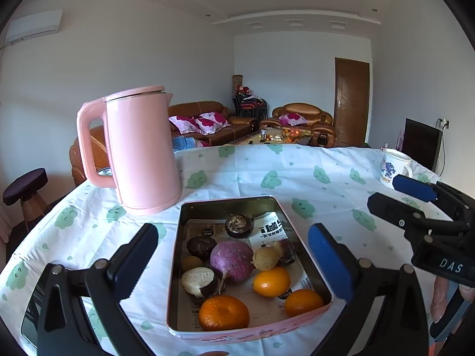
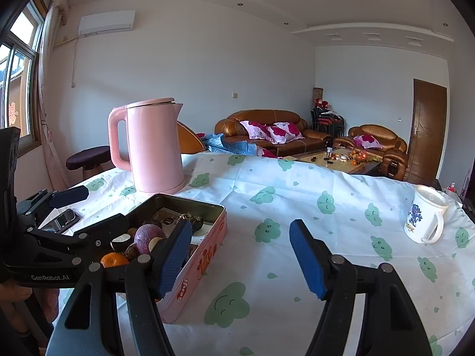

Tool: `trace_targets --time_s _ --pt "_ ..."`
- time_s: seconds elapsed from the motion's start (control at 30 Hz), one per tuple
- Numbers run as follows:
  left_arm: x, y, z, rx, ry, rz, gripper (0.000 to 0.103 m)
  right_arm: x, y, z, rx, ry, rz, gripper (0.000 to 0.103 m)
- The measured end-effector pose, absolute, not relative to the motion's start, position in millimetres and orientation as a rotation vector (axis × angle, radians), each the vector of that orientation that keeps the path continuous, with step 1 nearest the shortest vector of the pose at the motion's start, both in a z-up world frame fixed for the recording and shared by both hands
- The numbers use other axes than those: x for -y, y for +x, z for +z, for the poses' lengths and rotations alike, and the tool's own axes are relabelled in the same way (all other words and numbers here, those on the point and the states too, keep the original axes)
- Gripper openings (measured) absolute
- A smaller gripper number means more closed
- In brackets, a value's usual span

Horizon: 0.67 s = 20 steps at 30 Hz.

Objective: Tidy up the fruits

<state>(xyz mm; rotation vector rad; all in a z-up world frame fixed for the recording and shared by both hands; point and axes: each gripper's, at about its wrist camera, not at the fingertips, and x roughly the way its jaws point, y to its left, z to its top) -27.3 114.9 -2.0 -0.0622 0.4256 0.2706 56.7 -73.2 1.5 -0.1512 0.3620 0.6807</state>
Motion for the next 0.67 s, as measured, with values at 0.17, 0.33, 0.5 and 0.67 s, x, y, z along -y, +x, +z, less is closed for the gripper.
trace_targets --time_s 0.17,0.33,0.5,0.67 --pt "-114.7 -26.6 -2.4 -0.430 -0.058 0.273 0.103 73.7 56.4 1.6 -0.362 -0.153 0.680 0.070" --pt "-118.0 -26.9 -1.6 -0.437 -0.067 0.264 0.103 74.1 56.2 2.1 -0.360 -0.155 0.679 0.070" --pt "-115.0 -25.9 -3.8 -0.440 -0.060 0.271 0.103 76.5 56.6 1.9 -0.362 -0.156 0.676 0.070" --pt "-111.6 -23.9 -5.8 -0.439 -0.057 0.265 0.103 80.2 58.4 0.0 -0.366 -0.162 0.669 0.070"
